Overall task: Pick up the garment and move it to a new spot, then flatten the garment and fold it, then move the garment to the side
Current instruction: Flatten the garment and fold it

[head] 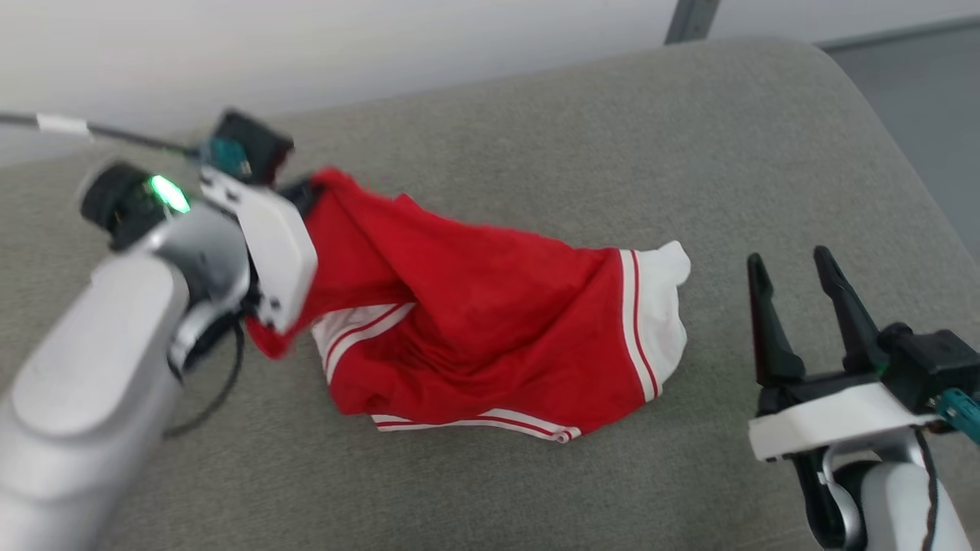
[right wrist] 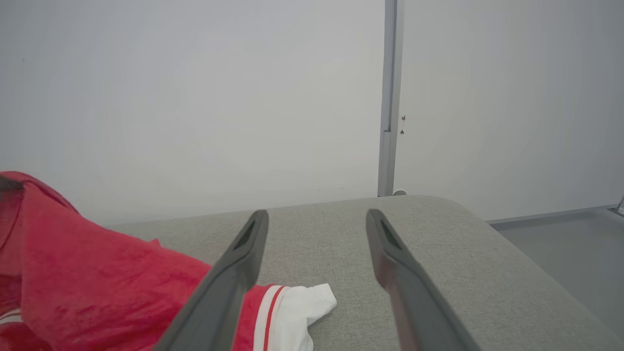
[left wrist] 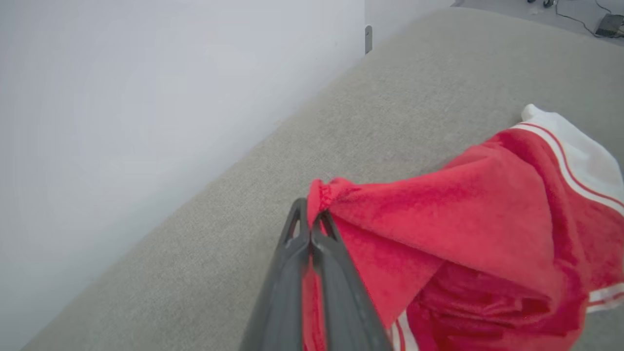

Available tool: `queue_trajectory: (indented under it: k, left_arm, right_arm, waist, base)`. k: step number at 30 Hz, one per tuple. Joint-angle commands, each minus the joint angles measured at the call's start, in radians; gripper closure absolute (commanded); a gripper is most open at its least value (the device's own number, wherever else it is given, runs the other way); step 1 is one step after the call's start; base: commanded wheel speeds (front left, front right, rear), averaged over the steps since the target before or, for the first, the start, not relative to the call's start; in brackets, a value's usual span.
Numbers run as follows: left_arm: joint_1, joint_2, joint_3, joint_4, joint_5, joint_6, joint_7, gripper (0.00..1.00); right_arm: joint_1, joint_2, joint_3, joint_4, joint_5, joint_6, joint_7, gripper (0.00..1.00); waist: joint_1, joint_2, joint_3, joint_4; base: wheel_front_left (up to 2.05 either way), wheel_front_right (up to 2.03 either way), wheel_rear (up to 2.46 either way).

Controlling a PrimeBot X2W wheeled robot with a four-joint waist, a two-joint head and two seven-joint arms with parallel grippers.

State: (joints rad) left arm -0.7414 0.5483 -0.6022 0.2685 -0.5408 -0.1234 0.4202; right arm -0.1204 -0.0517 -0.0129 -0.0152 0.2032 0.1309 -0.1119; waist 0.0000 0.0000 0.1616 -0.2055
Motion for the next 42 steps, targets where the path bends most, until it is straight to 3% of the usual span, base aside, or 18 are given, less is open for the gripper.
queue_trajectory:
  k: [1,11,13,14,15,21,28,35,42]
  left_arm:
    - [-0.044,0.002,-0.016,0.038,0.012,-0.004,-0.019,1.00]
    - [-0.260,-0.004,-0.264,0.336,-0.054,-0.006,-0.143,0.98]
    - [-0.286,-0.012,-0.316,0.386,-0.095,-0.006,-0.135,0.46]
    - [-0.300,-0.014,-0.334,0.406,-0.119,-0.006,-0.131,0.06]
    - [-0.314,-0.016,-0.351,0.425,-0.140,-0.006,-0.127,0.00]
    - [-0.355,-0.026,-0.427,0.456,-0.270,-0.006,-0.091,0.00]
    - [-0.389,-0.008,-0.517,0.405,-0.439,-0.006,0.036,0.00]
    - [-0.374,0.006,-0.543,0.359,-0.514,-0.006,0.139,0.00]
    - [-0.298,0.005,-0.550,0.290,-0.583,0.060,0.238,0.00]
  right_arm:
    - [-0.020,0.001,0.011,0.006,0.000,0.000,-0.008,0.00]
    - [-0.096,0.001,0.066,0.055,0.021,0.000,-0.058,0.00]
    - [-0.109,0.001,0.076,0.065,0.025,0.000,-0.072,0.00]
    - [-0.115,0.001,0.080,0.070,0.025,0.000,-0.078,0.00]
    - [-0.121,0.001,0.084,0.072,0.028,0.000,-0.085,0.00]
    - [-0.129,0.001,0.070,0.087,0.014,0.000,-0.103,0.00]
    - [-0.084,0.001,0.020,0.081,0.000,0.000,-0.096,0.00]
    - [-0.058,0.001,0.010,0.060,-0.004,0.000,-0.081,0.00]
    - [-0.060,0.001,0.017,0.035,-0.002,0.000,-0.072,0.00]
  waist:
    - [0.0000,0.0000,0.020,-0.020]
    - [0.0000,0.0000,0.092,-0.078]
    - [0.0000,0.0000,0.100,-0.083]
    - [0.0000,0.0000,0.102,-0.083]
    - [0.0000,0.0000,0.104,-0.083]
    - [0.0000,0.0000,0.084,-0.055]
    - [0.0000,0.0000,0.022,0.019]
    - [0.0000,0.0000,-0.006,0.059]
    - [0.0000,0.0000,0.007,0.054]
  base:
    - [0.00,0.00,0.00]
    - [0.00,0.00,0.00]
    - [0.00,0.00,0.00]
    - [0.00,0.00,0.00]
    - [0.00,0.00,0.00]
    - [0.00,0.00,0.00]
    - [0.00,0.00,0.00]
    - [0.00,0.00,0.00]
    - [0.00,0.00,0.00]
